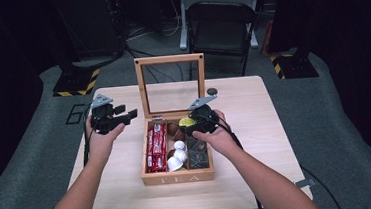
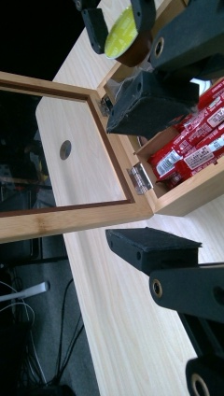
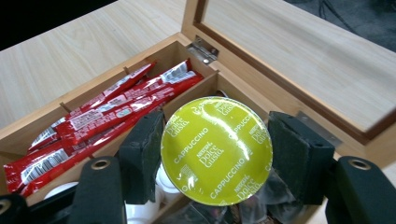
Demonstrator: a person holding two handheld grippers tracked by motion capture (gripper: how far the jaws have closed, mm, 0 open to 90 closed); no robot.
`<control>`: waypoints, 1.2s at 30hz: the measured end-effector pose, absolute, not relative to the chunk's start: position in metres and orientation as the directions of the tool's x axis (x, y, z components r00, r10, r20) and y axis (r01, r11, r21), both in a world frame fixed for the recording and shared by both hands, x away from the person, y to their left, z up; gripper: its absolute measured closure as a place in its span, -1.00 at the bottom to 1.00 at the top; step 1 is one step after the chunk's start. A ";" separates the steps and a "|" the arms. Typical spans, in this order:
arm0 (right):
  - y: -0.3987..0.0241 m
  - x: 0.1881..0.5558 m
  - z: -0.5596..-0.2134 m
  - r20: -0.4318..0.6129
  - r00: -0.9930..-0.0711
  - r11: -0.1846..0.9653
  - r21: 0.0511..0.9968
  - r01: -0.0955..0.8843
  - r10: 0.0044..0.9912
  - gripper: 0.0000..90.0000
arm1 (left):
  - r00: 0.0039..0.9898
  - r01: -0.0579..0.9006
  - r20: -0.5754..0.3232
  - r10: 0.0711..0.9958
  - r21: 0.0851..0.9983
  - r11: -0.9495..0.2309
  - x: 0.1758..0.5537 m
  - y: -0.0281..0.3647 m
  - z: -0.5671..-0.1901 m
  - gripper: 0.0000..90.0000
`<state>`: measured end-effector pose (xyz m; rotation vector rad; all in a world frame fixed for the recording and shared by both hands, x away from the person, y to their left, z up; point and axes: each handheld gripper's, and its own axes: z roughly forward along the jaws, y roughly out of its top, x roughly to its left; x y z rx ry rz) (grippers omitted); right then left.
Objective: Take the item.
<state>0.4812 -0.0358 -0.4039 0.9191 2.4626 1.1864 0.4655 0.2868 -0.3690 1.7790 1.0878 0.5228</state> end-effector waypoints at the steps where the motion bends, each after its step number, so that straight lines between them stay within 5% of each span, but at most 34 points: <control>1: -0.038 0.482 -0.403 0.039 -0.767 0.468 0.771 0.431 0.641 -0.17 | 0.513 0.448 -0.115 0.851 0.881 -0.152 0.466 0.287 -0.369 -0.06; 36: -0.156 0.481 -0.404 0.009 -0.595 0.367 0.779 0.508 0.804 -0.17 | 0.499 0.454 -0.126 0.857 0.881 -0.135 0.466 0.290 -0.371 -0.06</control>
